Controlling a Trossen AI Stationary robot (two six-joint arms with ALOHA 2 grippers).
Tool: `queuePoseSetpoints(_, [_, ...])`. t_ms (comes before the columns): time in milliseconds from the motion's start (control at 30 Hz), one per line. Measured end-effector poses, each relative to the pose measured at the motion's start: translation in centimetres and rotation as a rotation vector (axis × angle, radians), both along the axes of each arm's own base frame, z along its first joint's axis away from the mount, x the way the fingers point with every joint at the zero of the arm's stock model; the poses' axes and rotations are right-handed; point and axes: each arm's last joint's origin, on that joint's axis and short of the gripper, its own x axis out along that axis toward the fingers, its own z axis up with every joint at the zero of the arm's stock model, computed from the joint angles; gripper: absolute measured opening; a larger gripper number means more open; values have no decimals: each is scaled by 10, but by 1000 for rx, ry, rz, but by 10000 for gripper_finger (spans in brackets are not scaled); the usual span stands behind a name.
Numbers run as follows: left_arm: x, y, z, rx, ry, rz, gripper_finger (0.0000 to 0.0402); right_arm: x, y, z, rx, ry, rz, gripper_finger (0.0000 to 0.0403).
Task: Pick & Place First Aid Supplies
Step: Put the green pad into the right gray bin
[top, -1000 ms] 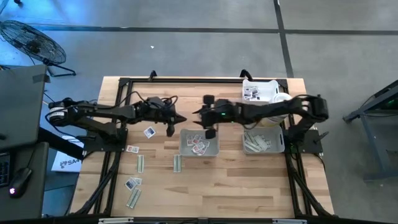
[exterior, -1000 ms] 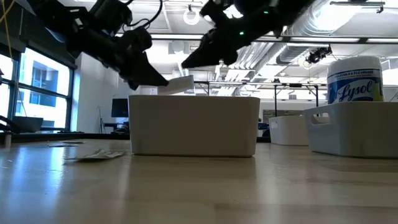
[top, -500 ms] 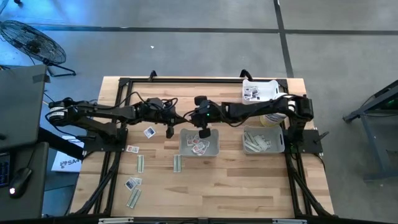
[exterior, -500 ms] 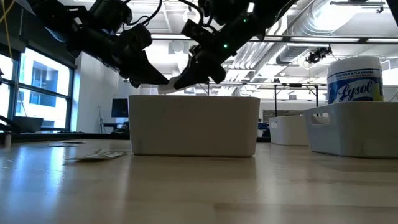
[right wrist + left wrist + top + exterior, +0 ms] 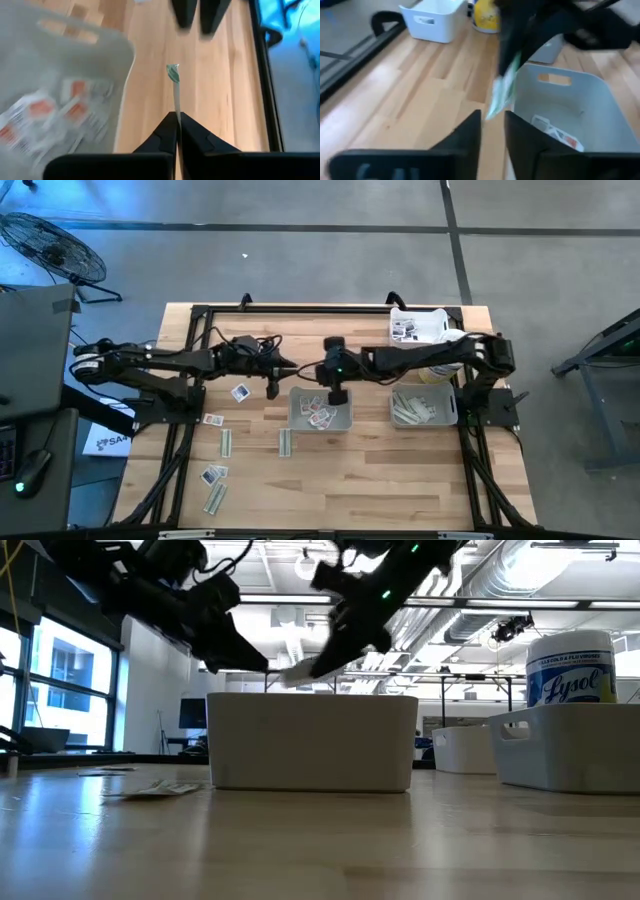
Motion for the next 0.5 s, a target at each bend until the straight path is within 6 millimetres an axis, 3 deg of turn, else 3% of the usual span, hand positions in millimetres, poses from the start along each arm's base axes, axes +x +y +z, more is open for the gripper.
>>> queuePoseSetpoints(233, [-19,-4,16,53,14,0,162,-64,20,30,179,258,-208,2])
queuePoseSetpoints(400, [-24,-6,13,40,68,-21,174,-118,31,39,383,543,-536,3])
queuePoseSetpoints(500, [-26,-6,10,37,96,-16,174,-142,39,42,425,673,-731,2])
